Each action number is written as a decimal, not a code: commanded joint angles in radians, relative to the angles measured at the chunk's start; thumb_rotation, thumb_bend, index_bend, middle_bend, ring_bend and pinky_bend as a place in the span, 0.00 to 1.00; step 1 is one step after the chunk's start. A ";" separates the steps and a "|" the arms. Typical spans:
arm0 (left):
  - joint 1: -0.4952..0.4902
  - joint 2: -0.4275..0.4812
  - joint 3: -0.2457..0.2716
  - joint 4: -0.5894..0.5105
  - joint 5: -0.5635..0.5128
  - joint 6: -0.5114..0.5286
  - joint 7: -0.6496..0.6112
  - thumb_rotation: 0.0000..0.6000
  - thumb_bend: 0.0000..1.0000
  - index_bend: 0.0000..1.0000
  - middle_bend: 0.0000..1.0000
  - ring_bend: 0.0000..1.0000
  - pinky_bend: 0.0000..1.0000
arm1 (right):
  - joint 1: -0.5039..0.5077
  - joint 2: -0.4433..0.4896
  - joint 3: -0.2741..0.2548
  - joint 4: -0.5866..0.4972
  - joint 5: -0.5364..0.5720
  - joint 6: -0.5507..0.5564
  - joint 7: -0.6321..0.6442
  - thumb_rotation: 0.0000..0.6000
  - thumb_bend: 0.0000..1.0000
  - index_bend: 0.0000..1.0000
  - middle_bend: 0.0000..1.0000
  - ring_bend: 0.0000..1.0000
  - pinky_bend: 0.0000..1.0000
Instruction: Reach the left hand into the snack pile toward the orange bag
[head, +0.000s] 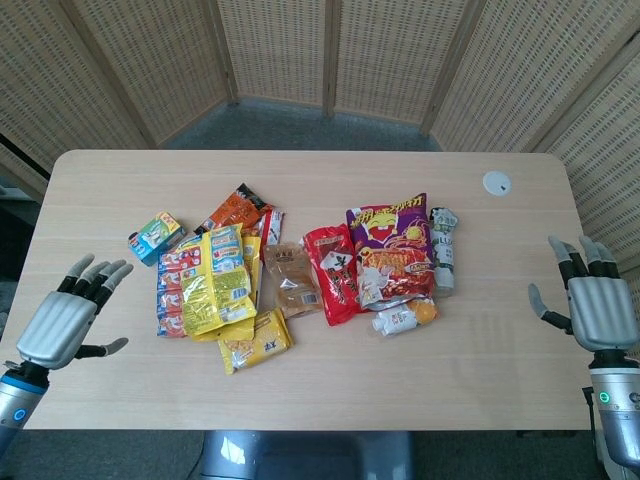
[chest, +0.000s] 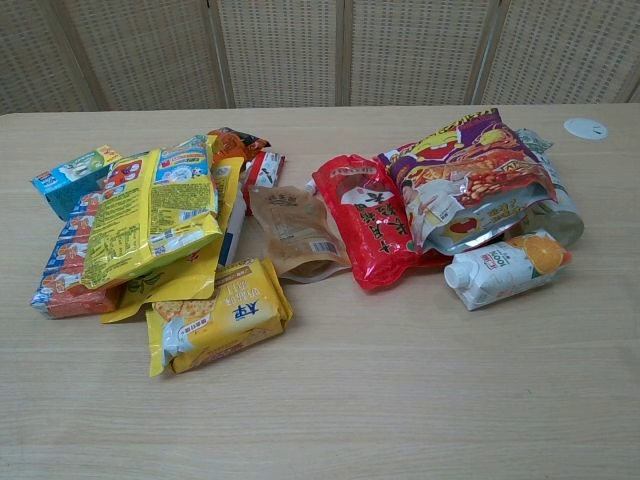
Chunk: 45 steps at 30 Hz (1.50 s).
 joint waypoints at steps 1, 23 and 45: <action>-0.007 0.005 0.026 0.034 0.041 -0.020 0.001 0.91 0.00 0.00 0.09 0.12 0.00 | 0.008 -0.005 0.005 -0.008 0.000 -0.005 -0.012 0.07 0.44 0.00 0.18 0.00 0.12; -0.010 -0.279 0.072 0.423 0.136 0.002 0.010 1.00 0.00 0.00 0.02 0.05 0.00 | 0.020 0.007 0.017 -0.064 -0.008 0.003 -0.056 0.06 0.44 0.00 0.18 0.00 0.10; -0.080 -0.550 0.057 0.719 0.163 0.024 0.002 1.00 0.00 0.00 0.02 0.05 0.00 | -0.002 0.043 0.016 -0.087 -0.021 0.020 -0.020 0.07 0.44 0.00 0.18 0.00 0.10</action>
